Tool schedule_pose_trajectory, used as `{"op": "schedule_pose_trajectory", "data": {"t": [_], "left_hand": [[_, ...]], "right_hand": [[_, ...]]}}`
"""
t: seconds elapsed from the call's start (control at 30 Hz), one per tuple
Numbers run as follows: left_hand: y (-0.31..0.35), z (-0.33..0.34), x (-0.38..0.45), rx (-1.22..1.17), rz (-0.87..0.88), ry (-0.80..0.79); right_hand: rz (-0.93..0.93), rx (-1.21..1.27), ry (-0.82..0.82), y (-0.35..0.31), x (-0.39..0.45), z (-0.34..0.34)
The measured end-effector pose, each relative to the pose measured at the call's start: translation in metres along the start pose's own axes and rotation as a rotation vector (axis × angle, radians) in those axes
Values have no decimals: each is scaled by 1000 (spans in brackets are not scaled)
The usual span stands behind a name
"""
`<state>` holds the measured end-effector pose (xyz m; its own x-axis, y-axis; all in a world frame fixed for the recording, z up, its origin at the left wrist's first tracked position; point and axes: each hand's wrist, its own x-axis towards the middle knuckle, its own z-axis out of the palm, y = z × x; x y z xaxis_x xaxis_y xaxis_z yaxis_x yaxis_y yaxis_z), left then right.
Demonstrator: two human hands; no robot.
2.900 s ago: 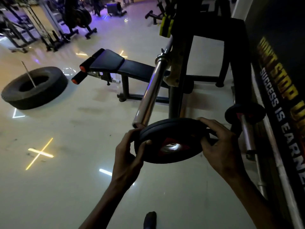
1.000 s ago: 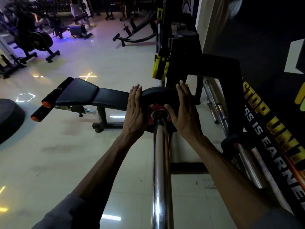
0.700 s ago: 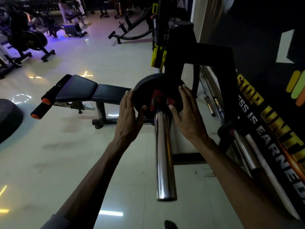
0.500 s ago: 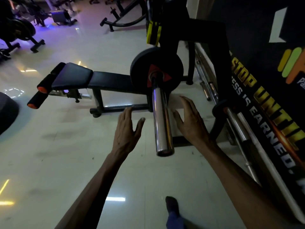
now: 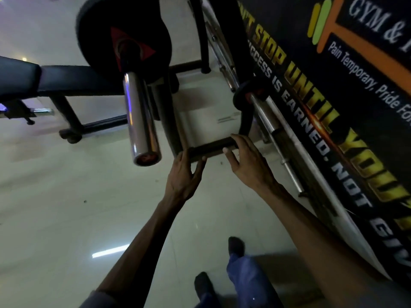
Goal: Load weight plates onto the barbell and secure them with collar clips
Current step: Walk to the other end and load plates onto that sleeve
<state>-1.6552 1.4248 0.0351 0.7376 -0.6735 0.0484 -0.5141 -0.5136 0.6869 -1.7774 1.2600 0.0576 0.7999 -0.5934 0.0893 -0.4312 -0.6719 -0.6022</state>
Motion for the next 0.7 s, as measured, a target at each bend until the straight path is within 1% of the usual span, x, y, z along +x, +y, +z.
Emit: {"op": "schedule_pose_trajectory", "data": {"t": [0.1, 0.3, 0.57, 0.7], "left_hand": [[20, 34, 24, -31, -16, -67], [60, 108, 100, -61, 8, -105], [91, 216, 257, -38, -61, -159], [82, 261, 333, -19, -99, -101]], "right_hand": [[47, -12, 9, 39, 9, -14], [124, -55, 33, 133, 58, -42], [109, -21, -2, 263, 201, -48], [41, -32, -23, 319, 280, -32]]}}
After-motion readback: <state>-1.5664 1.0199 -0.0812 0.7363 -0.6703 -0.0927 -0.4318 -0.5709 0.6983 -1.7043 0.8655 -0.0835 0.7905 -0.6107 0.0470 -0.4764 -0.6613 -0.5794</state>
